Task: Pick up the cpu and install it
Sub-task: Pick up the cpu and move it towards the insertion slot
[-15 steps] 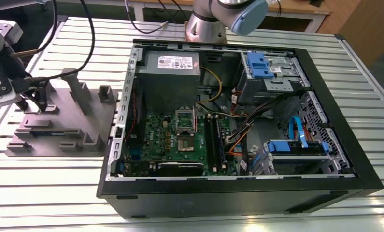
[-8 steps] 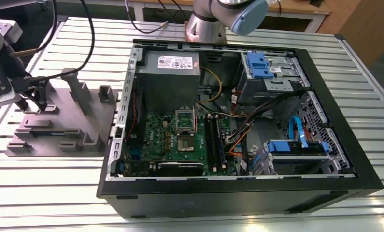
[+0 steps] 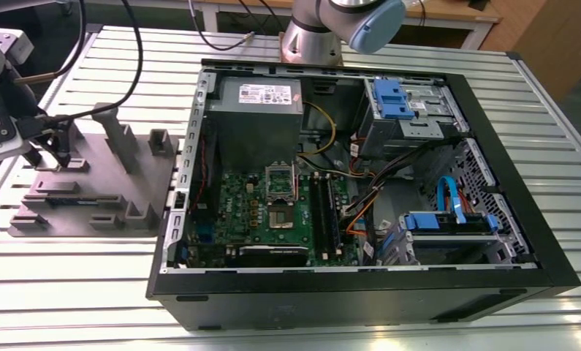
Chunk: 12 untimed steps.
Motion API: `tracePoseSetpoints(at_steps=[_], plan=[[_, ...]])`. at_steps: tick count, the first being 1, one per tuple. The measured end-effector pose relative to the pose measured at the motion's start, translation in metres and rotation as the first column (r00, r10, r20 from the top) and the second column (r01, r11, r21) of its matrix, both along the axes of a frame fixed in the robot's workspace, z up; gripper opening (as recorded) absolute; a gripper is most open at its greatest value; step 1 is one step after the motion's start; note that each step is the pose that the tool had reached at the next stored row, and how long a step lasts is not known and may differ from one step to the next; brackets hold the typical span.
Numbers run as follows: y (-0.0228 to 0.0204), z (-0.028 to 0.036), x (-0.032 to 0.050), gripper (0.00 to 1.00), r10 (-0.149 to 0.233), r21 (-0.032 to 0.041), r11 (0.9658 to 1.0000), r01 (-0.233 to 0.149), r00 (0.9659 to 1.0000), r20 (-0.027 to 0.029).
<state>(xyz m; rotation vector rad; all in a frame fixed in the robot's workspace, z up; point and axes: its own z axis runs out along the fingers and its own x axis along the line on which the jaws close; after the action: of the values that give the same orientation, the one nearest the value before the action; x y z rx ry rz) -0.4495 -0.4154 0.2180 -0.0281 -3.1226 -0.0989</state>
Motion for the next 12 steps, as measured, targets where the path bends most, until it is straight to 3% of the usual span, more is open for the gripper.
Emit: tracePoseSetpoints(at_steps=[12], plan=[[0.0000,0.0021,0.0000,0.47,0.000,0.0000,1.0000,0.000,1.0000,0.0000]])
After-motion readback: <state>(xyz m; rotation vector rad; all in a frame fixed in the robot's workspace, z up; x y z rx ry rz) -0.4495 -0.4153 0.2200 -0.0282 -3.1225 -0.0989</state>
